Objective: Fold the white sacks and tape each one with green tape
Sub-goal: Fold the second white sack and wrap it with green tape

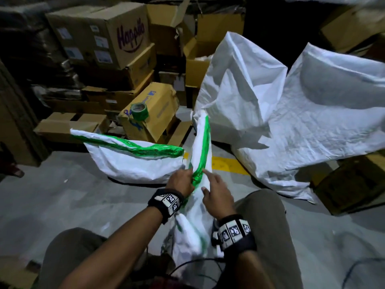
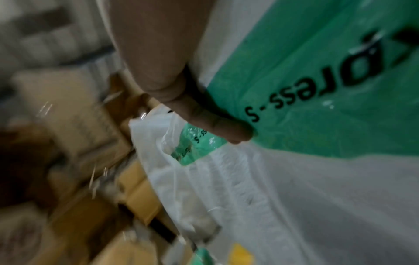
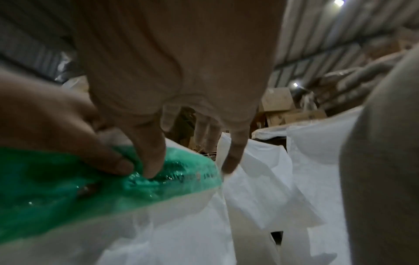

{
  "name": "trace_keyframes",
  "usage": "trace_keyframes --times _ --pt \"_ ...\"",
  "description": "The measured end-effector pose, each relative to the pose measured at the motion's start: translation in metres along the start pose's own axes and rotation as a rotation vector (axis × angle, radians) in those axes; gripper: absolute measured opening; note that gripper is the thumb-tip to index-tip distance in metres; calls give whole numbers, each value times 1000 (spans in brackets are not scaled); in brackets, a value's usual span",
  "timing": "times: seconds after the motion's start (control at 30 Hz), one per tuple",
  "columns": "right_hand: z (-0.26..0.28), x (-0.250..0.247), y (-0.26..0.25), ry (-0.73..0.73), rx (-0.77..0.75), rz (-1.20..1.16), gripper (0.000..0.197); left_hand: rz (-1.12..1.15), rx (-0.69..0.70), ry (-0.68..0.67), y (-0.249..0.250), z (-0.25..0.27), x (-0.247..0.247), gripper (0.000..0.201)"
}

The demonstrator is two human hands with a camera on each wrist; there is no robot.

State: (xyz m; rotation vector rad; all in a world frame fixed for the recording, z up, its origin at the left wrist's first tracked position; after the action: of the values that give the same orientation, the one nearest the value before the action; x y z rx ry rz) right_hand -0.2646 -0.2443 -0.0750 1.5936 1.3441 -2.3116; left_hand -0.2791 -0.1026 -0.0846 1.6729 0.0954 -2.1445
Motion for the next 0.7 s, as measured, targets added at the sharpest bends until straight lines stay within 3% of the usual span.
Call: trace_keyframes --times 0.1,0.17,0.23,0.27,0.37,0.47,0.6,0.7 --pt "-18 -28 -4 85 -79 269 108 -228 169 16 20 10 -34 52" --pt "-29 -39 -8 98 -110 411 118 -364 423 138 37 21 -60 55" --pt "-37 -48 -9 176 -142 513 104 -540 591 128 41 26 -69 52" --pt "-40 -51 -8 231 -160 548 89 -628 607 49 36 25 -70 48" --pt "-40 -54 1 409 -212 562 51 -774 729 65 11 21 -80 46" --pt "-37 -42 4 473 -255 484 42 -733 655 139 -11 13 -93 51" --pt "-39 -23 -7 398 -234 450 32 -529 460 95 -17 14 -77 64" --pt "-44 -22 -6 316 -269 446 33 -419 376 75 -15 23 -59 51"
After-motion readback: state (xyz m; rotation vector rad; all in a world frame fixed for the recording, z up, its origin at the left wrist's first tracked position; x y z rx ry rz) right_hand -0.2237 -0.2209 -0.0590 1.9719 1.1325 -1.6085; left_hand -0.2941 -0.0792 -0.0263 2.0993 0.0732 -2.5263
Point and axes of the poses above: each hand's wrist, its own z-axis away from the middle knuckle, its own x-axis out of the palm, y = z × x, the point moved 6 cm from there along -z, towards the middle knuckle, and after that the axes turned 11 degrees about -y, right-handed, at the moved point
